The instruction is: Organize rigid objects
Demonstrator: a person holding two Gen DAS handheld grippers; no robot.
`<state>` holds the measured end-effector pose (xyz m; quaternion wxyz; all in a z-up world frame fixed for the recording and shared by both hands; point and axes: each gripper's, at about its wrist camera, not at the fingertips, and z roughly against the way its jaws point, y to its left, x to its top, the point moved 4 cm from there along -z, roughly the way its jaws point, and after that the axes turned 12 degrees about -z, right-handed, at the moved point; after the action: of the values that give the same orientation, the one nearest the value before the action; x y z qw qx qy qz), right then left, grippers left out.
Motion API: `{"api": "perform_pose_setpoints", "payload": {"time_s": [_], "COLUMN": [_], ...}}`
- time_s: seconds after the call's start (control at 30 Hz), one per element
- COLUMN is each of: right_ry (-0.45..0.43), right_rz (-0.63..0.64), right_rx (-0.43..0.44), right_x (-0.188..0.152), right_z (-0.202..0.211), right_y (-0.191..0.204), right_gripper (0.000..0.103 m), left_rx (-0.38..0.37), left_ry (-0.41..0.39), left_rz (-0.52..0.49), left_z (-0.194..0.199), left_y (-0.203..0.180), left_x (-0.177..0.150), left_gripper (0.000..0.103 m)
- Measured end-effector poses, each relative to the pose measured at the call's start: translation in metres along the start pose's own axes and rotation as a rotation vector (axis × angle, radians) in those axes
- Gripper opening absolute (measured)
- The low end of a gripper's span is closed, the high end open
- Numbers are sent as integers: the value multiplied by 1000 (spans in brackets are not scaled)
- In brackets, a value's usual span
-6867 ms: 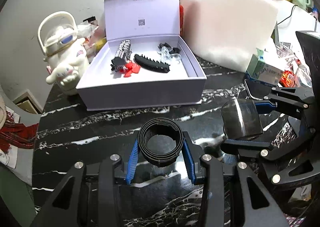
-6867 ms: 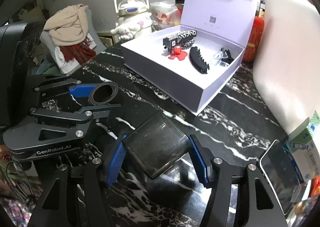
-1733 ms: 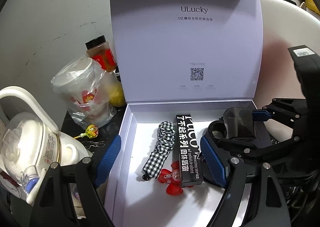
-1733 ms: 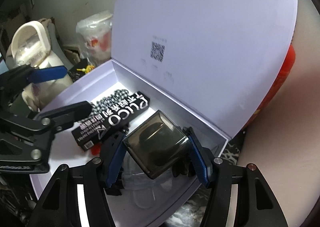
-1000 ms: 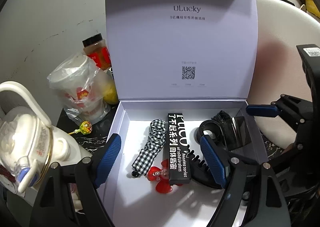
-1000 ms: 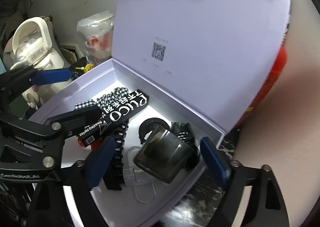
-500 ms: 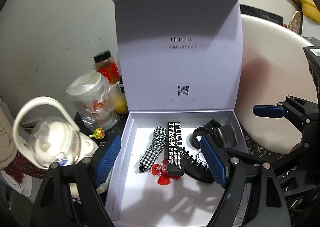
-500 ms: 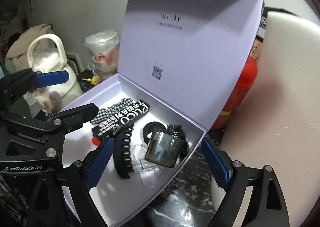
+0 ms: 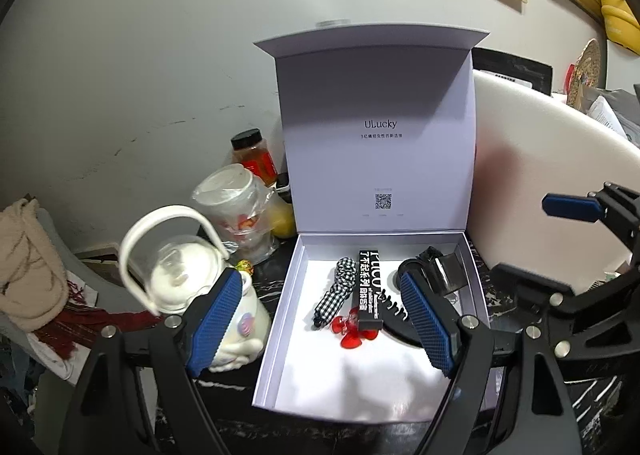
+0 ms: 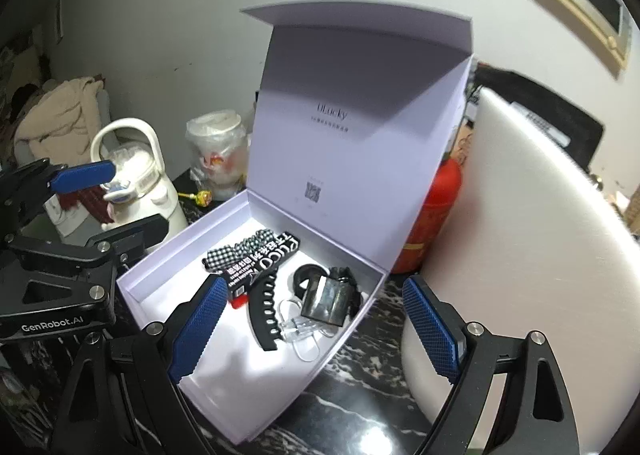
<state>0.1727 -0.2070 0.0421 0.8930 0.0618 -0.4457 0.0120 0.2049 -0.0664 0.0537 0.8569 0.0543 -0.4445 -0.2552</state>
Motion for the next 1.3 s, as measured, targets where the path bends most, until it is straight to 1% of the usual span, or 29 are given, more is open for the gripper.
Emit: {"api": "perform_pose_setpoints", "payload": {"time_s": [0.07,0.13,0.23,0.37,0.5,0.63,0.9,1.07,1.3], "right_ry": [-13,-29,-54,-81,-100,-107,-89,-72,-55], "right_rz": [-2,-1,-2,-13,-15,-16,-43,-68,-41], "right_rx": [-3,-7,-14,-20,-36,-39,-67,-55,-71], "right_x": [-1,-2,-5,-12,-21,-34,-65,-86,-111], "right_z": [11,24,41,64,82,98,110,114,117], "right_y": [2,4,7,10,12,16,22,25,29], "right_gripper": [90,90,90,93,93,93,94,94,94], "left_rx": [11,41,19,36,36,5,11,28,41], "left_ry": [-8,-12,-33,-44,-48,-37,-24,-5,33], "left_rz": [3,21,40,27,26,41,20,23,19], "left_z": [11,21,39,60,77,88,108,115,120], "left_y": [1,4,5,2,-2,-6,-18,-26,-41], "left_x": [-2,-4,-7,-13,-22,-34,-61,-79,-104], "left_gripper": [82,82,82,82,82,82,82,82,82]}}
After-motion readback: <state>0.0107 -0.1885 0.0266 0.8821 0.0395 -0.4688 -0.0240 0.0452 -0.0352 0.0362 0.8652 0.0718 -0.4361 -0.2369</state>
